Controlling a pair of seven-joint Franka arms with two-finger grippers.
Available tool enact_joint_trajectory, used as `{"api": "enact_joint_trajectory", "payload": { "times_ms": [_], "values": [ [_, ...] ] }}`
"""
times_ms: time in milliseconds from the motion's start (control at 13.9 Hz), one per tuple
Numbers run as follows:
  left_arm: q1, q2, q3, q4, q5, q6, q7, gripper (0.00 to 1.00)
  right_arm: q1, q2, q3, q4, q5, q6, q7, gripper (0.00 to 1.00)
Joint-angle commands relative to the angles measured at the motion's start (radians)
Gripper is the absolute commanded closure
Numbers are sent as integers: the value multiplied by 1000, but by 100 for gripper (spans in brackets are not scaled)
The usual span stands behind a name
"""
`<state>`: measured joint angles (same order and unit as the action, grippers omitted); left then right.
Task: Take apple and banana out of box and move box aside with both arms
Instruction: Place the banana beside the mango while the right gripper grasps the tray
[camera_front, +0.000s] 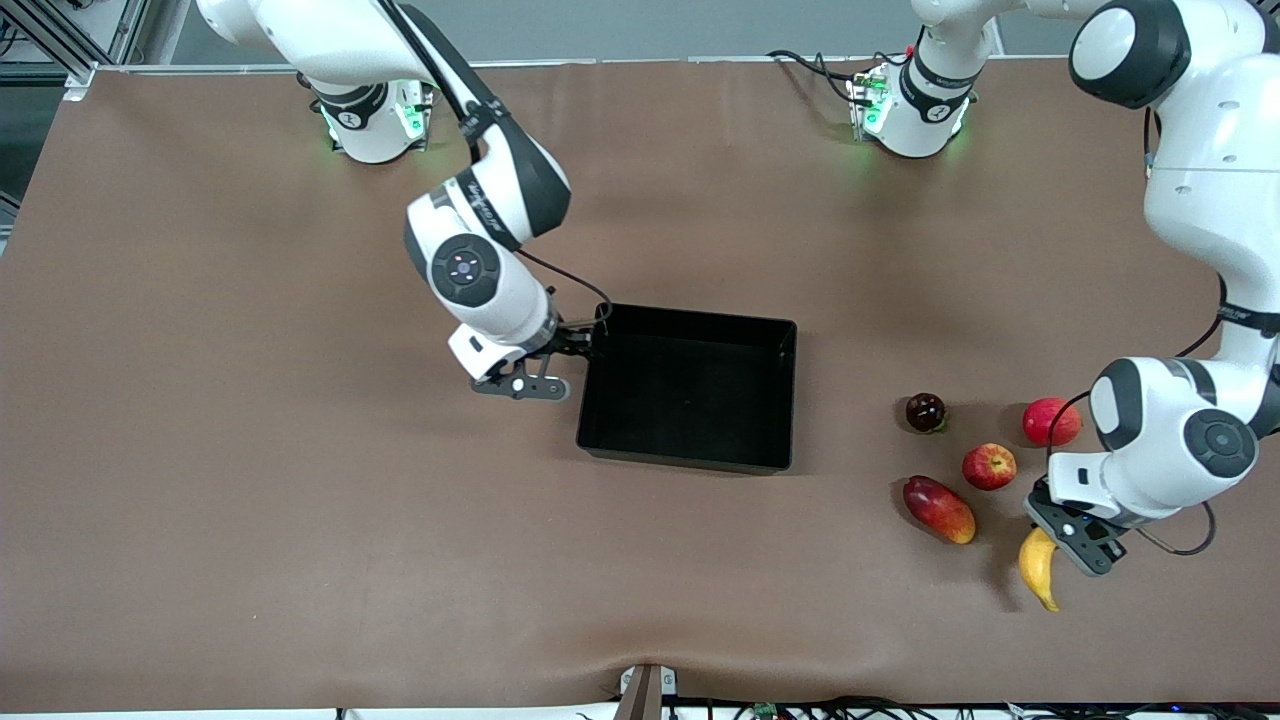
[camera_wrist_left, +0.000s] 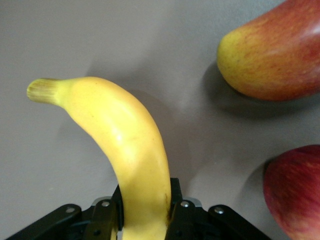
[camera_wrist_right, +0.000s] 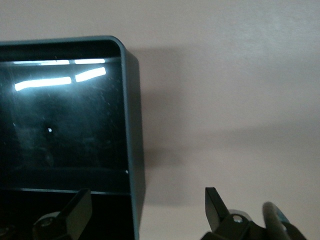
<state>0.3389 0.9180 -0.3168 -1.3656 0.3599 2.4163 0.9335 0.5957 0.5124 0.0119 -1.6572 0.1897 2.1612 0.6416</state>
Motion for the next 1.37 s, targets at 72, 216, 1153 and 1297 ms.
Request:
{"api": "enact_joint_trajectory", "payload": {
  "times_ms": [72, 216, 1153, 1297],
  "values": [
    [-3, 19, 2, 26, -15, 4, -38, 87, 35, 70, -12, 50, 5, 42, 53, 0],
    [9, 16, 2, 17, -19, 4, -36, 1, 38, 95, -12, 56, 5, 68, 53, 21],
    [23, -362, -96, -4, -110, -509, -456, 0, -13, 26, -7, 82, 31, -58, -12, 100],
    [25, -445, -99, -35, -140, -595, -583, 0, -57, -41, -9, 82, 33, -163, -116, 100]
  ]
}}
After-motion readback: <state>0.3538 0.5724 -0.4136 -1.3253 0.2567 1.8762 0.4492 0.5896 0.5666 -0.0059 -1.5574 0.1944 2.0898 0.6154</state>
